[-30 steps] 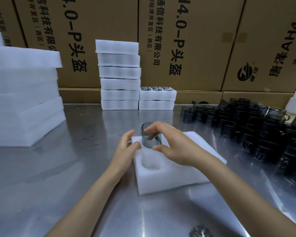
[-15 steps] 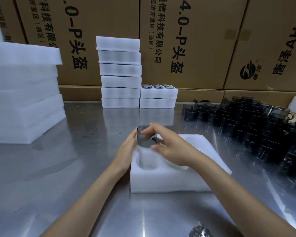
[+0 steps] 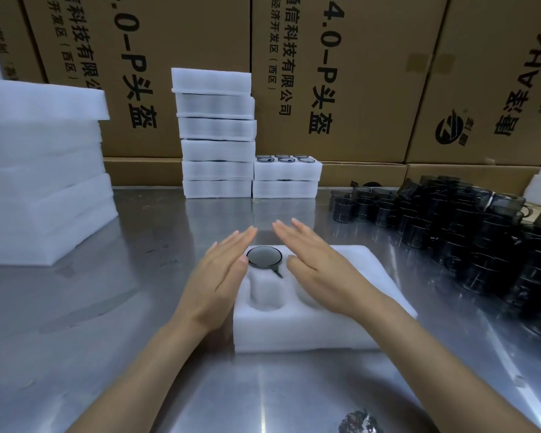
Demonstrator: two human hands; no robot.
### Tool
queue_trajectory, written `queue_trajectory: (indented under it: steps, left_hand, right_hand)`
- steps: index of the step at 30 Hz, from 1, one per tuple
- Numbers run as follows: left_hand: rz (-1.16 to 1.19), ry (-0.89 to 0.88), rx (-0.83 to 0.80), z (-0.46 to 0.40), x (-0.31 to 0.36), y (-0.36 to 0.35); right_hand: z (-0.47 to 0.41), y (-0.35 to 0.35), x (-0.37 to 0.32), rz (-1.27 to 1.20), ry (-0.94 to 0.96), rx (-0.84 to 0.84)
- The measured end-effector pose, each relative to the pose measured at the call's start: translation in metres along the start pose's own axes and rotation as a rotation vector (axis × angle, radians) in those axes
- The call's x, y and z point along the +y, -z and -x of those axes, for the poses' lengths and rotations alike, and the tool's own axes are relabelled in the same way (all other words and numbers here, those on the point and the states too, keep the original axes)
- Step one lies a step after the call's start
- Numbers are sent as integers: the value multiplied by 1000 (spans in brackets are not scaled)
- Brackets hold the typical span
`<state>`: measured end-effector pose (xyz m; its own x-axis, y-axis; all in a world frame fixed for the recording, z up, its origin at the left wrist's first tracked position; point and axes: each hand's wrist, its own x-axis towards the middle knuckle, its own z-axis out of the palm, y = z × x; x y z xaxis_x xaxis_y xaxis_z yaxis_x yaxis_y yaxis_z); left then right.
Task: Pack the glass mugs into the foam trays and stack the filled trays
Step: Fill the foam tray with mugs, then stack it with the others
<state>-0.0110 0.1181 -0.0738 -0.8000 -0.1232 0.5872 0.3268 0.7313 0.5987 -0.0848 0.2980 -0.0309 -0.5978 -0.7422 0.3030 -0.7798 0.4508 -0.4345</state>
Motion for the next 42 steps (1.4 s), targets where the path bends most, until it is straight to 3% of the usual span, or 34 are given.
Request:
queue_trajectory:
  steps: [5, 13, 16, 19, 22, 25, 29, 42]
  left_hand:
    - [-157, -4, -41, 3, 4, 3]
    - [-175, 38, -55, 3, 9, 3]
    - [-64, 96, -69, 7, 9, 0]
    - [77, 136, -17, 7, 8, 0]
    - [227, 233, -62, 4, 5, 1]
    - [386, 298, -129, 1, 2, -1]
    - [445, 299, -141, 0, 2, -3]
    - [491, 318, -151, -4, -5, -3]
  right_hand:
    - [-1, -4, -2, 177, -67, -225]
    - [-1, -2, -7, 182, -108, -228]
    - [-5, 0, -3, 40, -157, -169]
    - [-7, 11, 9, -272, -203, 77]
    - [-5, 35, 41, -222, -295, 415]
    - [8, 51, 90, -221, -552, 624]
    - [29, 36, 146, -133, -853, 581]
    - [-1, 46, 190, 230, -948, 521]
